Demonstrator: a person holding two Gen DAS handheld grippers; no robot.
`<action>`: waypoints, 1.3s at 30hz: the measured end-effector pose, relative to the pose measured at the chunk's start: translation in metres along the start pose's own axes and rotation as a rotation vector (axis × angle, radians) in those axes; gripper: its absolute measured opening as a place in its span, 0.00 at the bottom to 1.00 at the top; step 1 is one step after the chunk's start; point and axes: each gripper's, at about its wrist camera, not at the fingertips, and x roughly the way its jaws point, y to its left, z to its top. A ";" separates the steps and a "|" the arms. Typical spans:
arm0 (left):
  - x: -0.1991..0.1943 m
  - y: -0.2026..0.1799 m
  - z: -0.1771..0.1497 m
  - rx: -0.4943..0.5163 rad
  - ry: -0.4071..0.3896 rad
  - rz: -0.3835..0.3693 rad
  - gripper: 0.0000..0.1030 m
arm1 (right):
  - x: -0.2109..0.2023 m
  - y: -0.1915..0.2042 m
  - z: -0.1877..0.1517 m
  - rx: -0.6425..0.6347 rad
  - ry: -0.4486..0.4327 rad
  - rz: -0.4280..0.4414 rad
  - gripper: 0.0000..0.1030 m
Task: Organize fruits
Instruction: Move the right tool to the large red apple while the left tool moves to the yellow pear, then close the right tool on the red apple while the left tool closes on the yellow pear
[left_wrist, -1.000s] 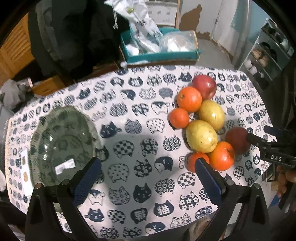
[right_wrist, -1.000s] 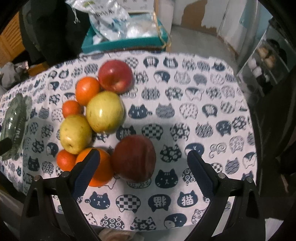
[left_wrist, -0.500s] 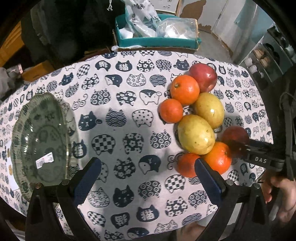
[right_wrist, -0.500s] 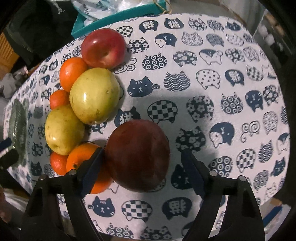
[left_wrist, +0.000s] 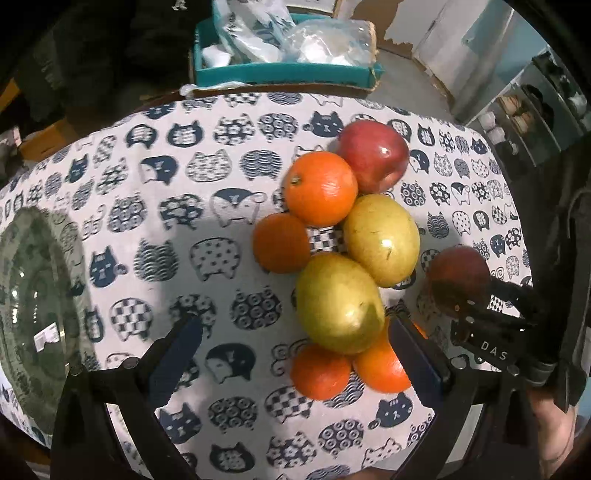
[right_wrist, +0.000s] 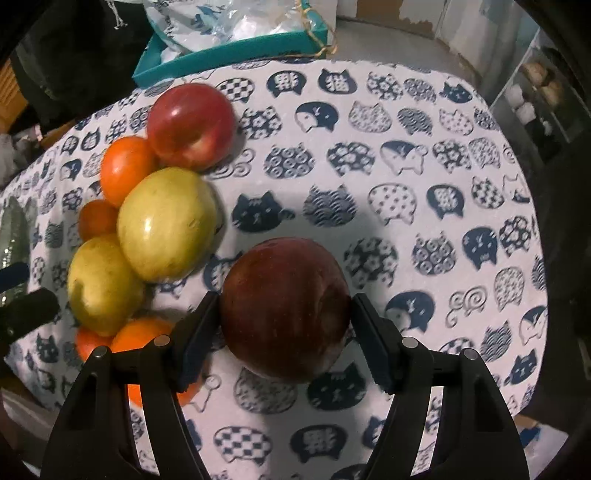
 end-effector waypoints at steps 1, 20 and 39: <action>0.003 -0.003 0.001 0.003 0.004 0.001 0.99 | 0.001 -0.001 0.001 0.002 -0.002 -0.005 0.70; 0.040 -0.024 0.005 0.055 0.083 -0.064 0.63 | 0.007 -0.008 0.003 0.004 -0.026 -0.025 0.70; -0.013 -0.004 -0.008 0.081 -0.063 -0.007 0.62 | -0.039 0.008 0.000 -0.057 -0.151 -0.026 0.69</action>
